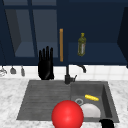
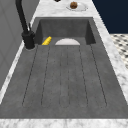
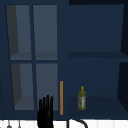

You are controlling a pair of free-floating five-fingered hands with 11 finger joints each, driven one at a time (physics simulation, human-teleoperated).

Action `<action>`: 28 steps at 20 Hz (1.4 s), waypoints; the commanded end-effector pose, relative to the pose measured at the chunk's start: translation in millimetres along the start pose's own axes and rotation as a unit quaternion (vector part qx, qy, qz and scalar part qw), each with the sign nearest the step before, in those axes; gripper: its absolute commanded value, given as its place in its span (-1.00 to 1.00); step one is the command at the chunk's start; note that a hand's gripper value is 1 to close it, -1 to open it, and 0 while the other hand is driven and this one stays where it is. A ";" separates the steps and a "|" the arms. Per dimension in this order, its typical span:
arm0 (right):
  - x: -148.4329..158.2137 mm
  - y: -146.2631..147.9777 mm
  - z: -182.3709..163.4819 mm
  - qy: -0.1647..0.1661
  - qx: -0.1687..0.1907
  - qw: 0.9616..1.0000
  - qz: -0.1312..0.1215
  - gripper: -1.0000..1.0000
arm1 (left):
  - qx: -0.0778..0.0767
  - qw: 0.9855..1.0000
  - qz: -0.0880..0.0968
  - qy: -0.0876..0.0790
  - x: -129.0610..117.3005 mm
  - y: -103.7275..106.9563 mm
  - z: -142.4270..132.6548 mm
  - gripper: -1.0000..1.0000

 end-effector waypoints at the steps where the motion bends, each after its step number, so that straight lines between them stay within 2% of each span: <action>1: 0.0 0.0 0.0 0.000 0.000 1.000 0.000 0.00 | 0.066 0.998 -0.006 -0.008 1.8 -1.9 0.5 -1.00; 2: 0.0 0.0 0.0 0.000 0.000 1.000 0.000 0.00 | 0.044 0.999 -0.002 -0.025 3.0 0.9 6.0 -1.00; 3: 0.0 0.0 0.0 0.000 0.000 1.000 0.000 0.00 | 0.030 0.999 -0.001 -0.030 1.6 -0.3 2.6 -1.00; 4: 0.0 0.0 0.0 0.000 0.000 1.000 0.000 0.00 | 0.021 0.999 -0.011 -0.027 1.6 0.2 0.8 -1.00; 5: 0.0 0.0 0.0 0.000 0.000 1.000 0.000 0.00 | 0.019 0.999 -0.014 -0.026 2.2 0.7 1.3 -1.00; 6: 0.0 0.0 0.0 0.000 0.000 1.000 0.000 0.00 | 0.040 0.999 -0.008 -0.007 8.7 -5.8 1.7 -1.00; 7: 0.0 0.0 0.0 0.000 0.000 1.000 0.000 0.00 | 0.074 0.997 -0.020 0.006 4.7 -2.9 2.2 -1.00; 8: 0.0 0.0 0.0 0.000 0.000 1.000 0.000 0.00 | 0.074 0.997 -0.030 0.006 3.8 -1.7 1.7 -1.00; 12: 0.0 0.0 0.0 0.000 0.000 1.000 0.000 0.00 | 0.073 0.997 -0.029 0.011 4.4 -1.8 0.3 -1.00; 16: 0.0 0.0 0.0 0.000 0.000 1.000 0.000 0.00 | 0.074 0.997 -0.021 0.016 8.3 0.9 -3.8 -1.00; 28: 0.0 0.0 0.0 0.000 0.000 1.000 0.000 0.00 | 0.083 0.996 -0.024 0.021 18.0 8.1 -14.7 -1.00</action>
